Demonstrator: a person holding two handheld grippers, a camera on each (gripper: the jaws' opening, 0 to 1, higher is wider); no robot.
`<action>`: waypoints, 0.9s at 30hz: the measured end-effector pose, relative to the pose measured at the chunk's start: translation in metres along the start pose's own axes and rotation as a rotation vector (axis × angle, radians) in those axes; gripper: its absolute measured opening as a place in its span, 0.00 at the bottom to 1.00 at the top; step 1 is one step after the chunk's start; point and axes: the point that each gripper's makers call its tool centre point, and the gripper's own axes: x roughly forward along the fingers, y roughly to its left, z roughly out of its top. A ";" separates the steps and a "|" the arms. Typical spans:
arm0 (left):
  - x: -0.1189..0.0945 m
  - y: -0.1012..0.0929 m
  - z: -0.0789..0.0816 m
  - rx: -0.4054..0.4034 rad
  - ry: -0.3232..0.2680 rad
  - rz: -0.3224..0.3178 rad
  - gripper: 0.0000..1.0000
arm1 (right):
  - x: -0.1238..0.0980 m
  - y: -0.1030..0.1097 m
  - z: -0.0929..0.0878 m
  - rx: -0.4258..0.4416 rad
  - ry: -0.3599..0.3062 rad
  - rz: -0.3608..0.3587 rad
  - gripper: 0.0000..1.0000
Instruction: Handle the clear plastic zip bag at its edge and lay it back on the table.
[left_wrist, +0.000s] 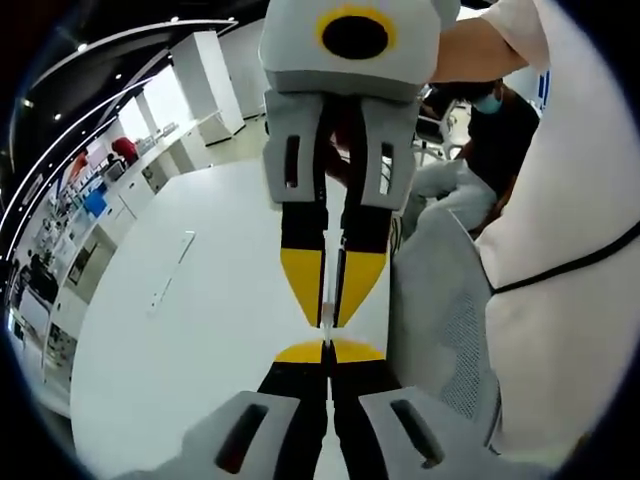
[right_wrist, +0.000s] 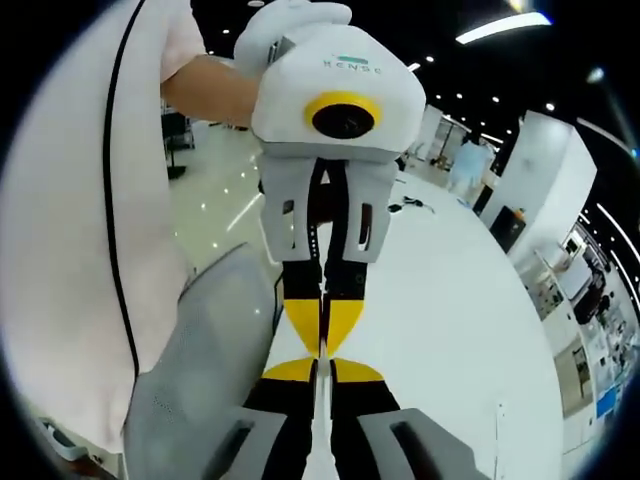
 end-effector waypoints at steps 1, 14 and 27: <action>0.000 0.000 0.000 0.000 0.000 0.001 0.00 | 0.000 0.000 0.000 0.000 0.001 0.000 0.00; -0.002 0.001 -0.002 0.005 -0.001 0.003 0.00 | 0.002 0.000 0.001 0.001 -0.002 -0.003 0.00; -0.004 0.001 -0.001 0.027 -0.006 0.013 0.00 | 0.000 0.000 0.003 -0.005 0.000 -0.015 0.00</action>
